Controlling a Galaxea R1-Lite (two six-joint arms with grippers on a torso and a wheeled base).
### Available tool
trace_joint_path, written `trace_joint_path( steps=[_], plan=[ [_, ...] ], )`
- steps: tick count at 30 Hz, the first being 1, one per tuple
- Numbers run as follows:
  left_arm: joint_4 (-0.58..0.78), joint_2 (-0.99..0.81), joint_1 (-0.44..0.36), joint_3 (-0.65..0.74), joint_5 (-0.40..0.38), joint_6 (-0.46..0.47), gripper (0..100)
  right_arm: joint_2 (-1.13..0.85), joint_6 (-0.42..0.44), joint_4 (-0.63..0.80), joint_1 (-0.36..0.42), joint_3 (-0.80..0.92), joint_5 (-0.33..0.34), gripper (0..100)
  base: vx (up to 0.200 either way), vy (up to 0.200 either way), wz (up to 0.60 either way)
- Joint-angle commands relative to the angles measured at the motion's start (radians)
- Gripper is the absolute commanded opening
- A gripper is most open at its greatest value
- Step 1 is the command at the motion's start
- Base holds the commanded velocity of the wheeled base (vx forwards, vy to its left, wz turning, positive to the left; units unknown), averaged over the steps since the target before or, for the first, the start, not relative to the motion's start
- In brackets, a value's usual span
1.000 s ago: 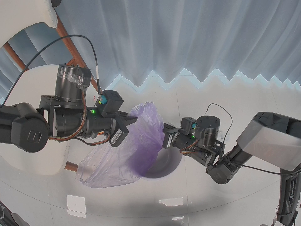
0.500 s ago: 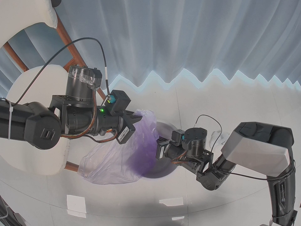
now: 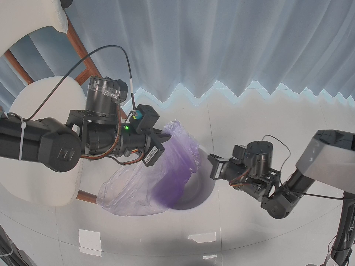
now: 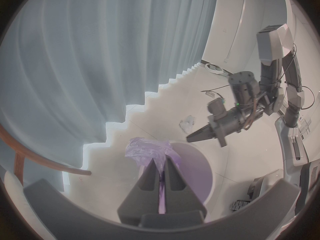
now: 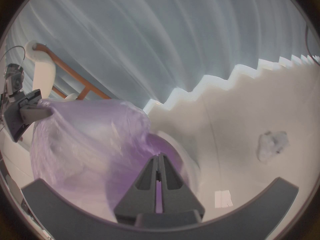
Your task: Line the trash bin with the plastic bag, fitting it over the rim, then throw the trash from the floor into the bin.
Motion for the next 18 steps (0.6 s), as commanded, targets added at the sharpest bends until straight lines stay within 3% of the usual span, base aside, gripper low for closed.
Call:
trace_joint_path(
  steps=[1,4,9,10,18],
  plan=[
    [0.004,0.091,-0.002,-0.106,0.000,-0.013,0,-0.182,0.101,0.020,0.042,0.267,-0.006,0,0.000,0.000,0.00],
    [0.004,0.110,-0.016,-0.130,0.002,-0.046,0,-0.143,0.156,-0.013,0.122,0.293,-0.012,0,0.000,0.000,0.00],
    [0.004,0.114,-0.036,-0.135,0.028,-0.068,0,-0.039,0.164,-0.089,0.215,0.279,-0.035,0,0.000,0.000,0.00],
    [0.003,0.116,-0.036,-0.137,0.031,-0.074,0,0.044,0.159,-0.160,0.274,0.257,-0.041,0,0.000,0.000,0.00],
    [0.001,0.104,-0.037,-0.127,0.032,-0.074,0,0.206,0.166,-0.207,0.380,0.093,-0.067,0,0.000,0.000,0.00]
  ],
)
